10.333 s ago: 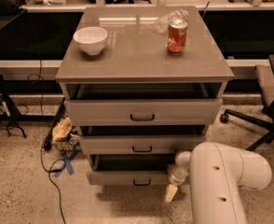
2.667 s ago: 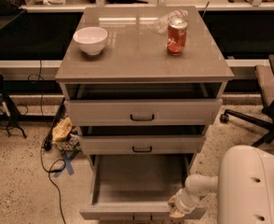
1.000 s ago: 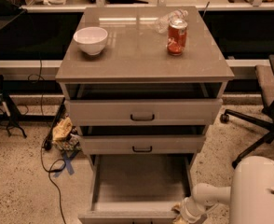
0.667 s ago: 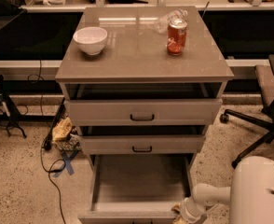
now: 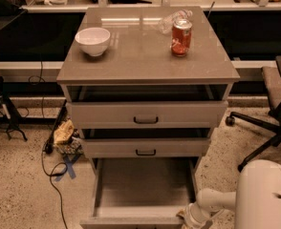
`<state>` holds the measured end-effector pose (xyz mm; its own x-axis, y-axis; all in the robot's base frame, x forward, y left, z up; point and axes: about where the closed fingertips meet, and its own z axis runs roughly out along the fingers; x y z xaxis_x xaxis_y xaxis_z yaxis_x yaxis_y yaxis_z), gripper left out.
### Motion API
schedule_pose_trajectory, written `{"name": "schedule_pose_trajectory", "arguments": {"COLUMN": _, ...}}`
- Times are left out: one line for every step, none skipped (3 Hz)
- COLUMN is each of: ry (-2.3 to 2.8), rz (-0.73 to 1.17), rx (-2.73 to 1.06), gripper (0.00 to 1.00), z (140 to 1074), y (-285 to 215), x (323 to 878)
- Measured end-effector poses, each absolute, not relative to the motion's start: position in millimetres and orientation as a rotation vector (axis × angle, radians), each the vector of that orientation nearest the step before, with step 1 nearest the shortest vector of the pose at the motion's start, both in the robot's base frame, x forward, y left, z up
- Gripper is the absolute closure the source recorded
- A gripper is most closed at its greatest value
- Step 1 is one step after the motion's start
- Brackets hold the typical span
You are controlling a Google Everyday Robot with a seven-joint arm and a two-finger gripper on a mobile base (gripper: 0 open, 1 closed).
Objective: Open bottom drawer
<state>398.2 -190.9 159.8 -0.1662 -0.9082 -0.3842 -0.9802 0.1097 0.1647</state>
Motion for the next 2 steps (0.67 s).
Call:
{"name": "schedule_pose_trajectory", "arguments": {"ry": 2.190, "rz": 0.571, "rx": -1.892, "gripper": 0.00, "z": 162, "y": -193, "x": 397}}
{"name": "schedule_pose_trajectory", "arguments": {"ry": 2.175, "rz": 0.552, "rx": -1.873, "gripper": 0.00, "z": 174, "y": -205, "x": 398}}
